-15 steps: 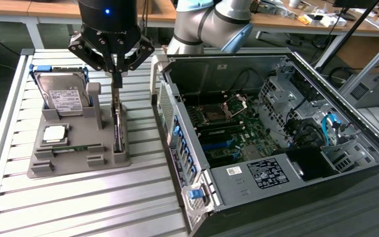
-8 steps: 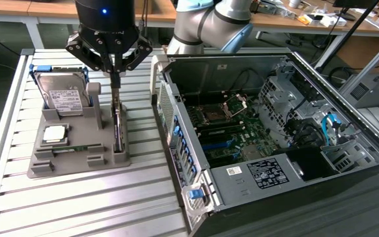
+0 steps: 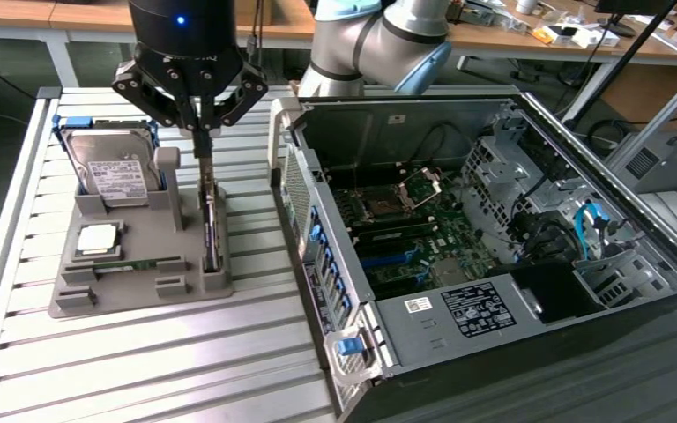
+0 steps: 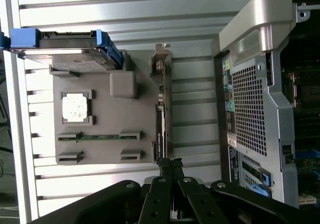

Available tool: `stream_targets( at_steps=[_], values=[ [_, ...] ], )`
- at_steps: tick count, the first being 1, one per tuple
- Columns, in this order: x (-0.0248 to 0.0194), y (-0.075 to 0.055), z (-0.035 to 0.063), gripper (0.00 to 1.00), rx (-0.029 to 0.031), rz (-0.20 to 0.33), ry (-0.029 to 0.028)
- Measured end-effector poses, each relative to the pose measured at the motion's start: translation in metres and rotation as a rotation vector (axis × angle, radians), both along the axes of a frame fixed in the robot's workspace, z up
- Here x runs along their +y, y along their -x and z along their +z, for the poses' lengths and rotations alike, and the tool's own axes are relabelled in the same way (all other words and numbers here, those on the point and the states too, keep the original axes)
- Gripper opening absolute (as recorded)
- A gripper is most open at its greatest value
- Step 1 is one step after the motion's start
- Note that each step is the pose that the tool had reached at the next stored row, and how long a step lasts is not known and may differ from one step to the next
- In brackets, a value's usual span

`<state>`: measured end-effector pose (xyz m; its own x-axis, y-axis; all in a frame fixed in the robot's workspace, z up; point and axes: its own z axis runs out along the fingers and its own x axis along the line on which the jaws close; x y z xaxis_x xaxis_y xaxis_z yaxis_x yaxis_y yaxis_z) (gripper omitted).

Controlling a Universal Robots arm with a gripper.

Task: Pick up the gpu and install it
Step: 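Reach for the gpu, then pick up the gpu and move the gpu toward the slot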

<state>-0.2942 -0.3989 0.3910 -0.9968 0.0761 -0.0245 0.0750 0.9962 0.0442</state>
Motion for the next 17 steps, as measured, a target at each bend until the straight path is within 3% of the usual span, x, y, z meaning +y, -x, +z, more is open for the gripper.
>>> stream_targets(
  at_steps=[17],
  values=[
    [0.0,0.0046,-0.0003,0.13,0.0,0.0,0.0]
  ],
)
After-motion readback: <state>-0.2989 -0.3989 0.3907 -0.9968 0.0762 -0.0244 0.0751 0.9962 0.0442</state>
